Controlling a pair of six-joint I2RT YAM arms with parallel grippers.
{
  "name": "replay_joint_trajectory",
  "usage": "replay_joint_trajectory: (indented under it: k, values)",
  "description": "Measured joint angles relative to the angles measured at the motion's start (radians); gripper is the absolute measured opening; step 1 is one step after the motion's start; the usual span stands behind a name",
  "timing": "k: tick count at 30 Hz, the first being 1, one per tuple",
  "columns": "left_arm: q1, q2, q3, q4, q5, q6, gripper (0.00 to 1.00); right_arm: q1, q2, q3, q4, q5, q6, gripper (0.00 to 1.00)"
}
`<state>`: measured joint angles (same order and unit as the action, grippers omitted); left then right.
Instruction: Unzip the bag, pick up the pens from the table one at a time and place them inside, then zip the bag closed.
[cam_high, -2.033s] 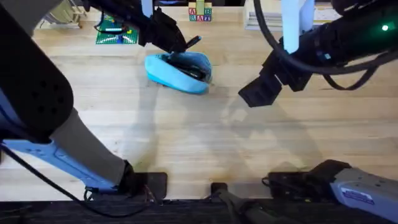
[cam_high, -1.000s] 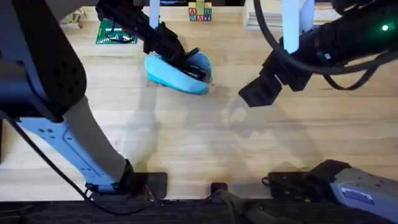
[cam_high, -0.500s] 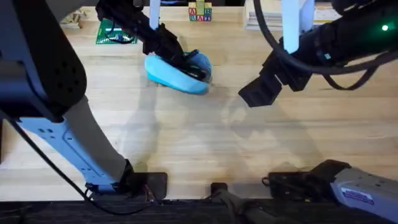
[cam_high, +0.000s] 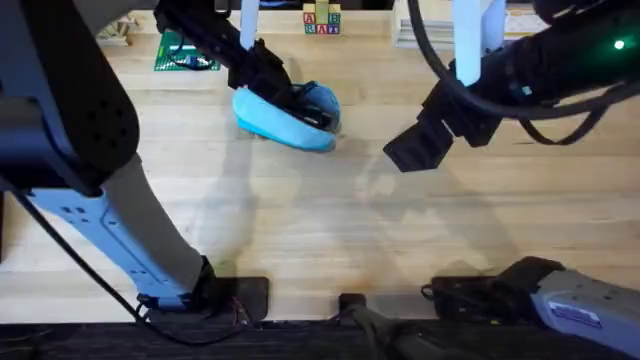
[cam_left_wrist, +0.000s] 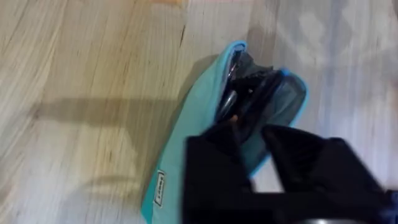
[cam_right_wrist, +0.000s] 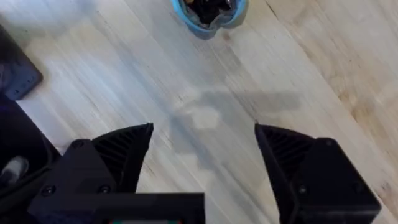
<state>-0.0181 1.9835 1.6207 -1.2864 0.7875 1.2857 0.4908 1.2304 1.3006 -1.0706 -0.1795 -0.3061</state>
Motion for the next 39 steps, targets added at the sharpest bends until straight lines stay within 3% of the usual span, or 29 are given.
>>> replay_joint_trajectory:
  k: [5, 6, 18, 23, 30, 33, 39]
  values:
    - [0.000, 0.000, 0.000, -0.002, 0.002, -0.002, 0.925, 0.000, 0.000, 0.000, 0.000, 0.000, 0.000, 0.998]
    - [0.000, 0.000, 0.000, -0.004, 0.002, -0.001, 0.974, 0.000, 0.000, 0.000, 0.000, 0.000, 0.000, 0.998]
    - [0.000, 0.000, 0.000, -0.004, 0.002, -0.010, 0.995, 0.000, 0.000, 0.000, 0.000, 0.000, 0.000, 0.998]
    - [0.000, 0.000, 0.041, -0.010, 0.000, -0.110, 0.995, 0.000, 0.000, 0.000, 0.000, 0.000, 0.000, 0.997]
    - [0.000, 0.000, 0.210, -0.109, -0.026, -0.198, 0.995, 0.000, 0.000, 0.000, 0.000, 0.000, 0.000, 0.998]
    - [0.000, 0.000, 0.295, -0.134, -0.066, -0.273, 0.997, 0.000, 0.000, 0.000, 0.000, 0.000, 0.000, 0.998]
    - [0.000, 0.000, 0.319, -0.120, -0.136, -0.386, 0.997, 0.000, 0.000, 0.000, 0.000, 0.000, 0.000, 0.998]
